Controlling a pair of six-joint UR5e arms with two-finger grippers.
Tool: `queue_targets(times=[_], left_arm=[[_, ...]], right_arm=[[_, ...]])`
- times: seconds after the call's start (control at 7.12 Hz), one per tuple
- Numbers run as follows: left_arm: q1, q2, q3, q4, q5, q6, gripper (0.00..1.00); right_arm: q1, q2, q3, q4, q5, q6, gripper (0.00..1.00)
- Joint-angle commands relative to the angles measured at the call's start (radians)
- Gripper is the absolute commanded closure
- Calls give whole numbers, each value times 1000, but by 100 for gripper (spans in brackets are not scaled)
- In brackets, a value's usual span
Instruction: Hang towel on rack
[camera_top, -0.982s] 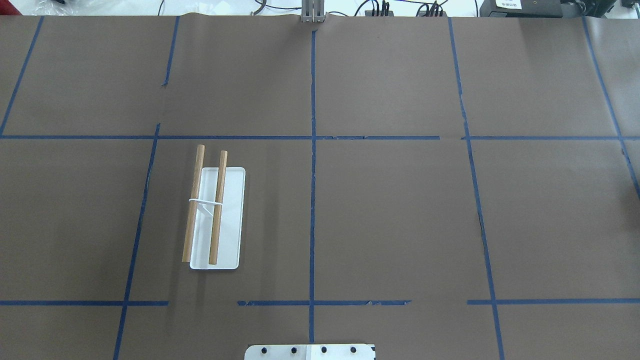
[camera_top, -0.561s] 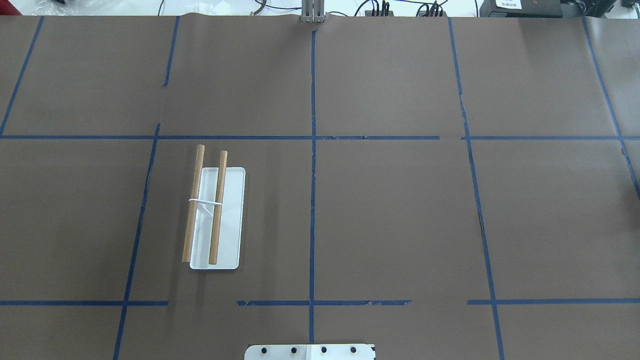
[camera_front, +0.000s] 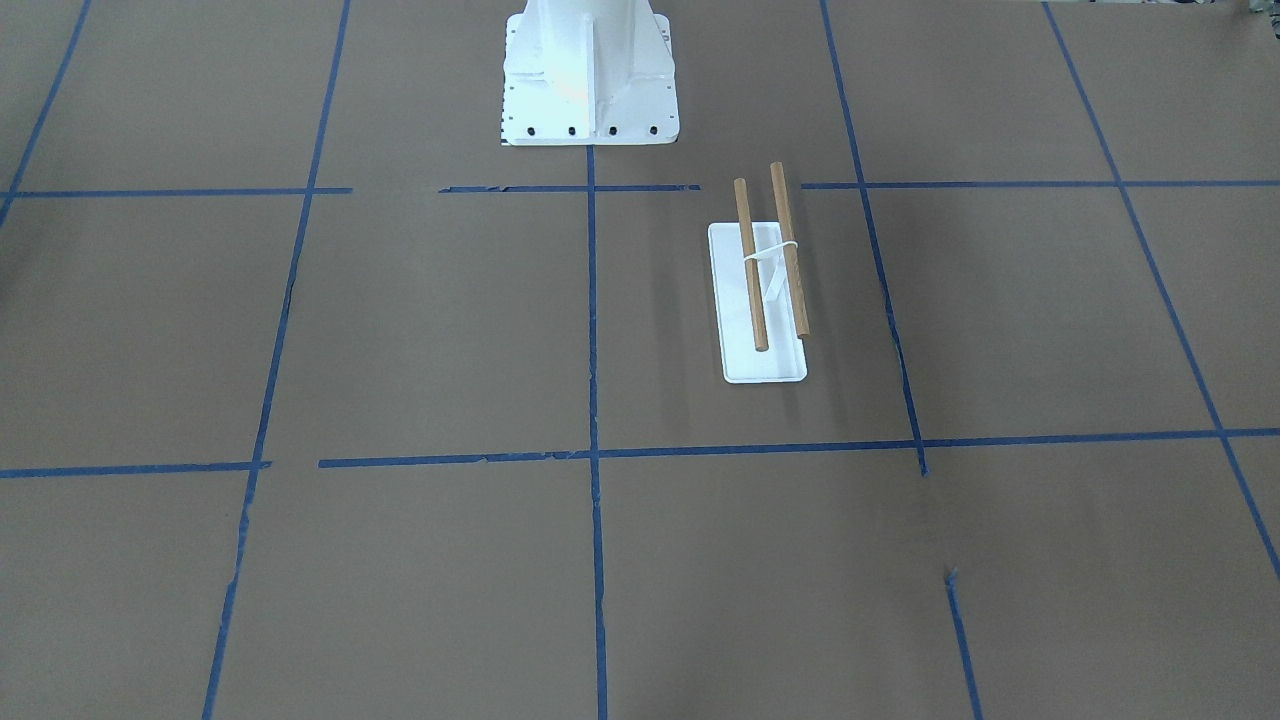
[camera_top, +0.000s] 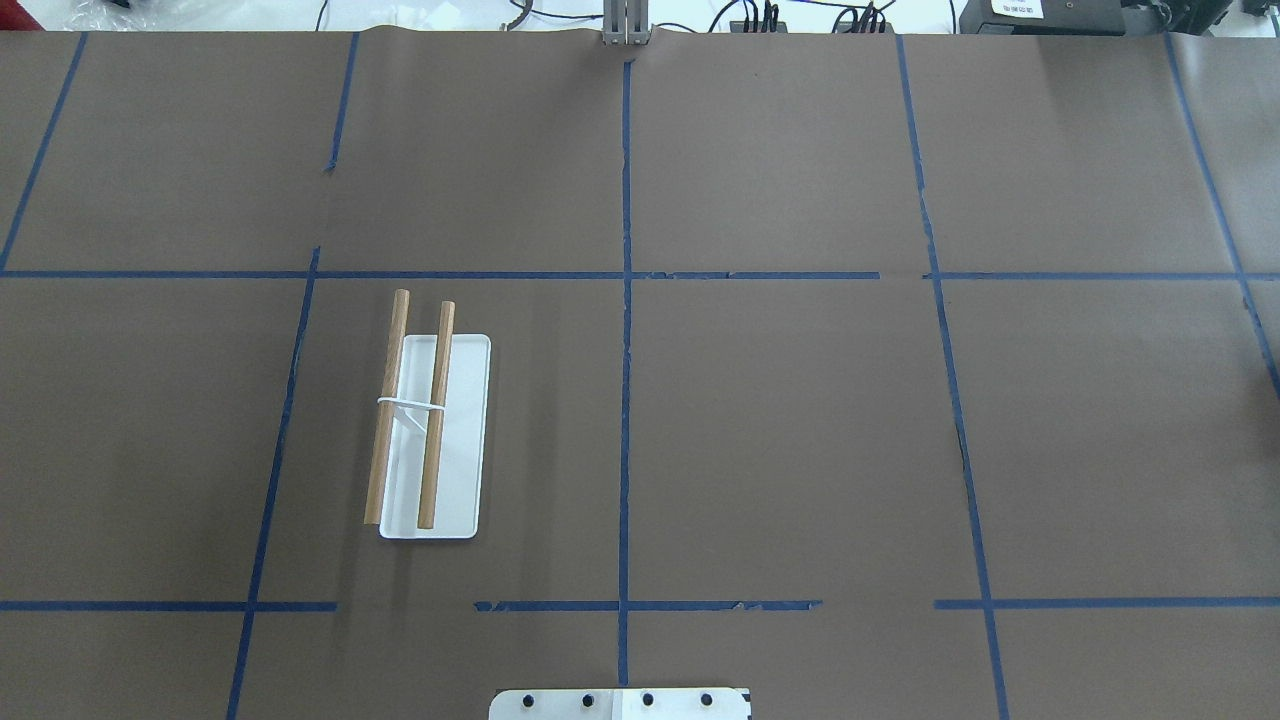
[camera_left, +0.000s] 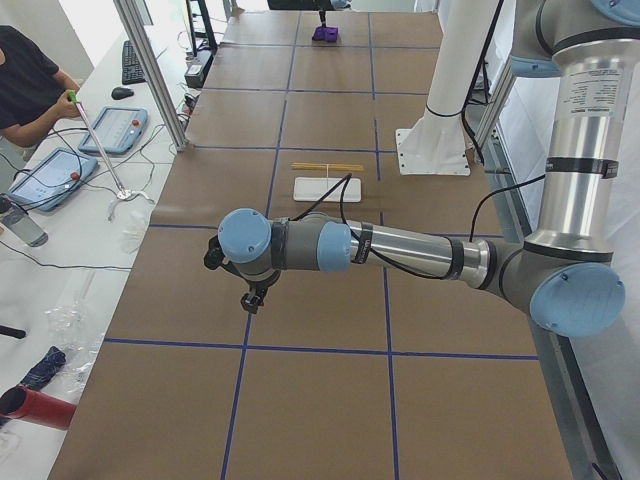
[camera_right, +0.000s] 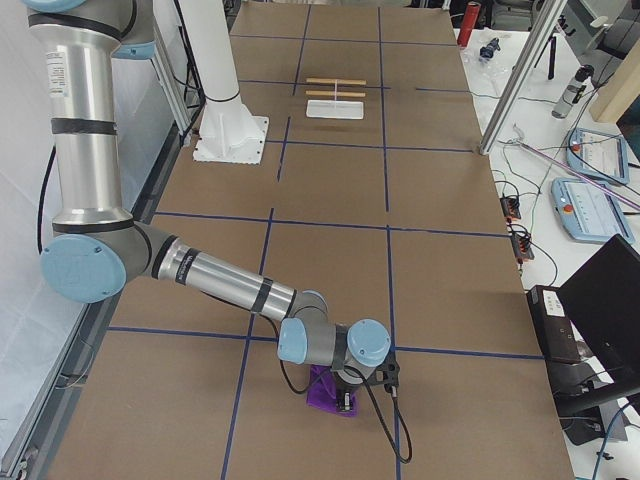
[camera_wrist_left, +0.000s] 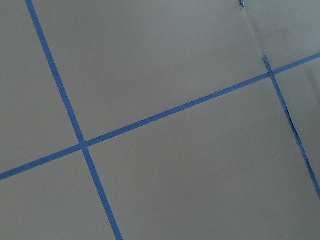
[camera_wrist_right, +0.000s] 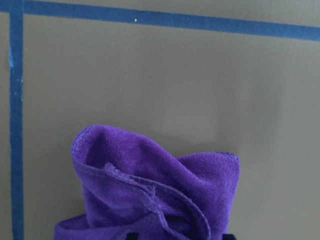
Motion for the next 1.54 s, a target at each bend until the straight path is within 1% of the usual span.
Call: queue_targets(times=[0.0, 0.14, 0.28, 0.42, 0.56, 0.7, 0.84, 0.98, 1.12, 1.26, 1.4], left_arm=[[0, 0, -2, -1, 0, 0, 0], [0, 0, 0, -1, 0, 0, 0], [0, 0, 2, -1, 0, 0, 0], [0, 0, 0, -1, 0, 0, 0], [-2, 0, -9, -1, 0, 0, 0], [0, -1, -12, -1, 0, 0, 0], [0, -9, -14, -1, 0, 0, 0], [0, -15, -14, -1, 0, -2, 0], [2, -35, -15, -5, 0, -44, 0], [5, -53, -14, -89, 6, -204, 0], [55, -57, -14, -195, 12, -452, 0]], right_arm=[[0, 2, -19, -2, 0, 0, 100], [0, 2, -28, -2, 2, 0, 100], [0, 2, 4, -2, 9, 5, 100], [1, -2, 82, -5, 20, 6, 100], [45, -39, 228, -37, 46, 9, 100], [56, -107, 469, -164, 51, 14, 100], [56, -128, 713, -378, 51, 15, 100], [56, -114, 909, -534, 54, 96, 100], [41, -108, 1035, -552, 76, 242, 100], [29, -59, 1105, -558, 130, 367, 100], [10, 8, 1143, -558, 200, 497, 100]])
